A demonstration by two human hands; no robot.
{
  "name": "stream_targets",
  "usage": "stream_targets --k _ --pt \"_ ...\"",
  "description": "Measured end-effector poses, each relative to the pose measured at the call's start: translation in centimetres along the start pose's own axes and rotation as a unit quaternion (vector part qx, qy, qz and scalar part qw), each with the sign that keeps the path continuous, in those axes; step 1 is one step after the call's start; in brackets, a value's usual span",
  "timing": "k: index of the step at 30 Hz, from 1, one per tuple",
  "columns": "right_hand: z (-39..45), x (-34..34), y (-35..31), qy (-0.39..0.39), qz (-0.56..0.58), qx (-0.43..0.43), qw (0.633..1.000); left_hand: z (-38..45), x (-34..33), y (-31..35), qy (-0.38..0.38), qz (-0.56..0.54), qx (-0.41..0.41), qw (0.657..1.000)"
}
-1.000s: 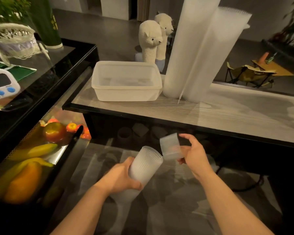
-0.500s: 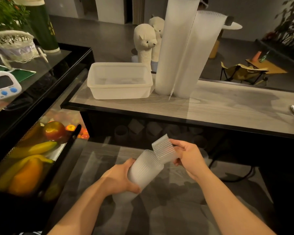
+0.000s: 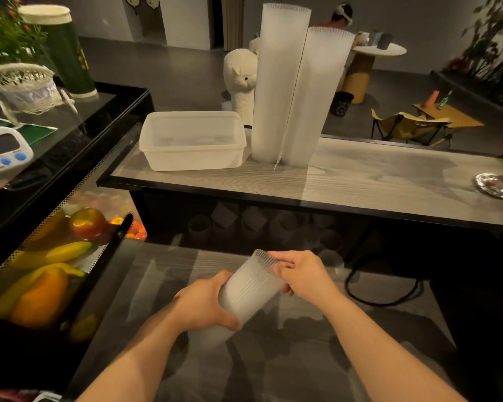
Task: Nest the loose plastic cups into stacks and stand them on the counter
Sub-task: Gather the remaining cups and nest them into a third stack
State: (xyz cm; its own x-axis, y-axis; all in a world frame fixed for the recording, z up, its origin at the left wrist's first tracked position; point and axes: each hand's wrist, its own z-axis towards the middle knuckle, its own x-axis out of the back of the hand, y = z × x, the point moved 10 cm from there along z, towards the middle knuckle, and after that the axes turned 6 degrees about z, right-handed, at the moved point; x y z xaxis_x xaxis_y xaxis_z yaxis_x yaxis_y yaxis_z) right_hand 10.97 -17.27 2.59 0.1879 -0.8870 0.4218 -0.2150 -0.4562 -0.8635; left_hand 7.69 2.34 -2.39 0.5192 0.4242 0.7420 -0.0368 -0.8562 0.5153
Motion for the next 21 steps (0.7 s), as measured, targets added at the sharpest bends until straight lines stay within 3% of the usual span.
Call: stream_targets --k 6,10,13,15,17,21 --pt "-0.3 0.7 0.6 0.005 -0.063 0.052 0.997 0.7 -0.1 1.7 0.016 0.02 -0.003 1.0" --pt "0.5 1.3 1.9 -0.03 -0.024 0.055 0.998 1.4 -0.3 2.5 0.025 0.008 0.003 1.0" --pt "2.9 3.3 5.1 0.025 0.007 0.011 1.0 1.9 -0.2 3.0 0.038 -0.011 0.006 0.999" --pt "4.9 5.1 9.0 0.058 -0.068 -0.075 0.993 2.1 -0.1 3.1 0.043 -0.02 0.012 0.999" --pt "6.1 6.3 12.8 0.041 -0.159 -0.15 0.975 2.1 0.1 3.1 0.049 -0.025 0.019 0.998" --pt "7.0 6.5 15.4 -0.013 -0.249 -0.14 0.958 2.1 0.8 2.8 0.067 -0.027 0.039 0.997"
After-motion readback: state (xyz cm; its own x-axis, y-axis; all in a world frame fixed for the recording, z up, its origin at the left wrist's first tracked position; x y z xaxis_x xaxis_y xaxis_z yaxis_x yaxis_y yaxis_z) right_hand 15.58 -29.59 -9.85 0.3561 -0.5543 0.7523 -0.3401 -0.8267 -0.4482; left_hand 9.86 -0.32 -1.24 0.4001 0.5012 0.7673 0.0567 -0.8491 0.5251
